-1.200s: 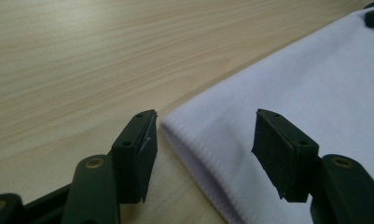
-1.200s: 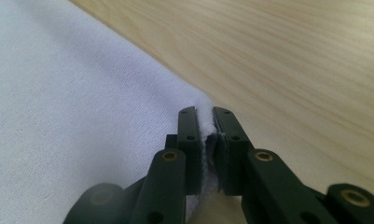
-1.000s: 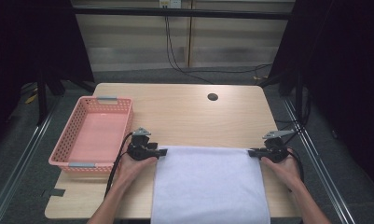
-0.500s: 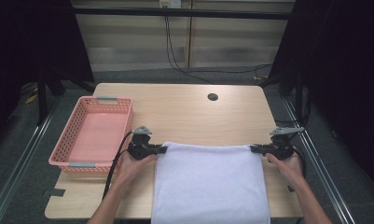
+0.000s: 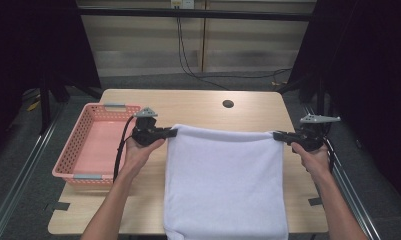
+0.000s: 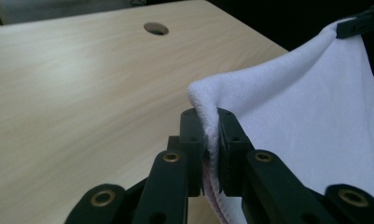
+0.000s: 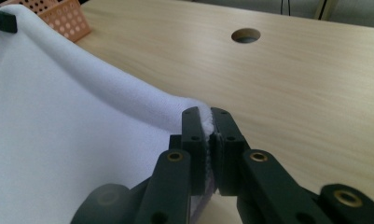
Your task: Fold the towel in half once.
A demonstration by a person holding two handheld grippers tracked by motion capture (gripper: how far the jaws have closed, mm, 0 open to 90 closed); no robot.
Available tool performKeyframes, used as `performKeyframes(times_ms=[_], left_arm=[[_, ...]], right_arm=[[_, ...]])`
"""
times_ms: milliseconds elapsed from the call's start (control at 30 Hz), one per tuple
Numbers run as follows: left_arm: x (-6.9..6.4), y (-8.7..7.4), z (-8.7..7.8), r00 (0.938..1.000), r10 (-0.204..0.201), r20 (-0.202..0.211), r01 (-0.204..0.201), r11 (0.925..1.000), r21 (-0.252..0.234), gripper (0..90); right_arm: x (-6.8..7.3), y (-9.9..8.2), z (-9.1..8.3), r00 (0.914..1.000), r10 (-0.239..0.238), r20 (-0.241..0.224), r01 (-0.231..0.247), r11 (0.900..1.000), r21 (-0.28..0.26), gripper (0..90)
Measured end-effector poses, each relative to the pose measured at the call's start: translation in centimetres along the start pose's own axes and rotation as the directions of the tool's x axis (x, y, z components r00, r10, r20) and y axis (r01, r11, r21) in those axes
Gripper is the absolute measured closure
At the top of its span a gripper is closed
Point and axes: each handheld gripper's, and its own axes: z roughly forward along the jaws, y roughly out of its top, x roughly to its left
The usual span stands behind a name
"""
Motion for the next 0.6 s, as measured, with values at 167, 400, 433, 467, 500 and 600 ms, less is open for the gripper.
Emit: performKeyframes(times_ms=[167,400,433,467,500,600], left_arm=[[1.1,1.8,0.8,0.9996,-0.003,-0.028,0.003,0.9999,-0.014,82.9],[2.2,3.9,0.8,0.9984,-0.001,-0.057,-0.002,0.999,-0.044,82.6],[2.2,4.1,0.8,0.998,0.004,-0.063,-0.006,0.999,-0.044,82.6],[2.1,4.3,0.8,0.9984,0.001,-0.057,-0.004,0.9985,-0.054,82.7],[1.9,4.4,0.6,0.9983,0.004,-0.058,-0.008,0.998,-0.062,82.6],[1.1,4.2,0.2,0.999,0.027,-0.036,-0.029,0.9974,-0.065,82.4]], right_arm=[[-0.8,1.6,1.1,0.9995,0.029,0.009,-0.029,0.9989,-0.037,85.4],[-1.8,4.7,2.0,0.998,0.044,0.045,-0.042,0.9981,-0.045,85.6],[-1.8,5.2,2.1,0.9977,0.043,0.051,-0.041,0.998,-0.048,85.5],[-1.9,5.6,2.1,0.9975,0.045,0.055,-0.042,0.9979,-0.05,85.6],[-1.9,6.0,2.1,0.9971,0.044,0.062,-0.041,0.9978,-0.052,85.6],[-1.6,6.3,1.7,0.9984,0.04,0.04,-0.036,0.9959,-0.082,85.7]])
